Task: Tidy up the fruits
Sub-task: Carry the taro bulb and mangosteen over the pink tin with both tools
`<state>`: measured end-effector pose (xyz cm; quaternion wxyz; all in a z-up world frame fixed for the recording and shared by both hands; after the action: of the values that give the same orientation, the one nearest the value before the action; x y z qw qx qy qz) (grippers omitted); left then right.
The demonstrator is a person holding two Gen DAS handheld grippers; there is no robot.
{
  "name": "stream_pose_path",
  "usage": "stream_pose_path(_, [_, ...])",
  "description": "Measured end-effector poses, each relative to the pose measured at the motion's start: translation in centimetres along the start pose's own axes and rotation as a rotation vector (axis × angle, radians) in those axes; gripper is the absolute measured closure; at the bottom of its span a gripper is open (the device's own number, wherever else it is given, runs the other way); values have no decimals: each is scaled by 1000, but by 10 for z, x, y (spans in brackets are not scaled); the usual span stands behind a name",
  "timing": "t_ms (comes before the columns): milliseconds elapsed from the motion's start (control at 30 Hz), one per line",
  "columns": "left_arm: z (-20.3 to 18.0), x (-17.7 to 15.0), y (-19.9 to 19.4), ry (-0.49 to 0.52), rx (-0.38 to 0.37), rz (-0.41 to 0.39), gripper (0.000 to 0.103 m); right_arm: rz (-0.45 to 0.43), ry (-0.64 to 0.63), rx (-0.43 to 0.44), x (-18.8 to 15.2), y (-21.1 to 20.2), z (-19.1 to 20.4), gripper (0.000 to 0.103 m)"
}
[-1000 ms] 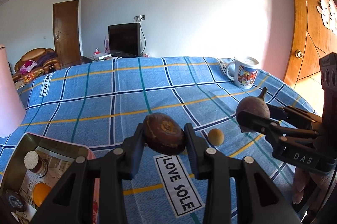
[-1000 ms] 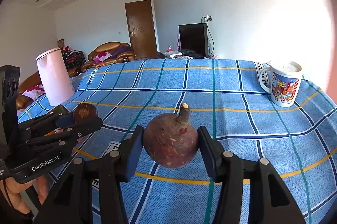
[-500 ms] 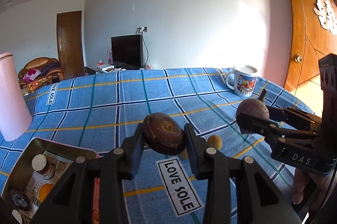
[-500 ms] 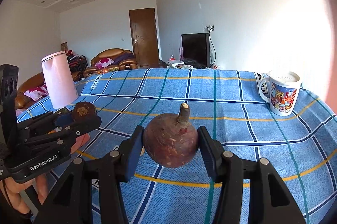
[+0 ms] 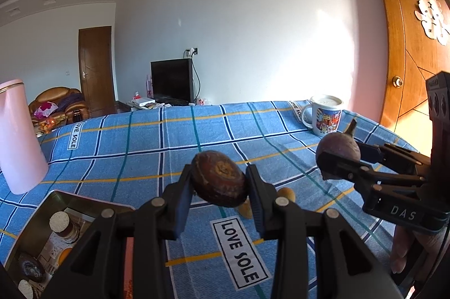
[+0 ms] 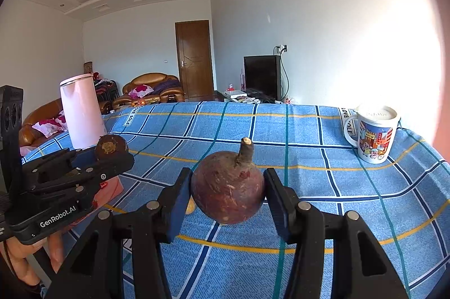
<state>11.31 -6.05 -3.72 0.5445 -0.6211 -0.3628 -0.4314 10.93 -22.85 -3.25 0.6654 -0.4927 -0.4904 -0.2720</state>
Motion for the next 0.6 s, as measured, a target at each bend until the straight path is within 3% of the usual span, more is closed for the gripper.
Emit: stream_pose_path(600, [-1, -2, -16, 11, 26, -59, 64, -78, -45, -6, 0, -14, 7, 49])
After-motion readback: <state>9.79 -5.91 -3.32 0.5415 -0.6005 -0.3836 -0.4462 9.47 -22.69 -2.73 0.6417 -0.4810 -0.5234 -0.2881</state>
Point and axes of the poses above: each gripper's, at about its wrist camera, not at the fingertips, and y roughly the way its jaws point, z to its left, x to its top, the point moved 1 cm from there along y, roughly the way its jaws point, and after that the axes turned 1 degree about -y, right-handed, at the moved point
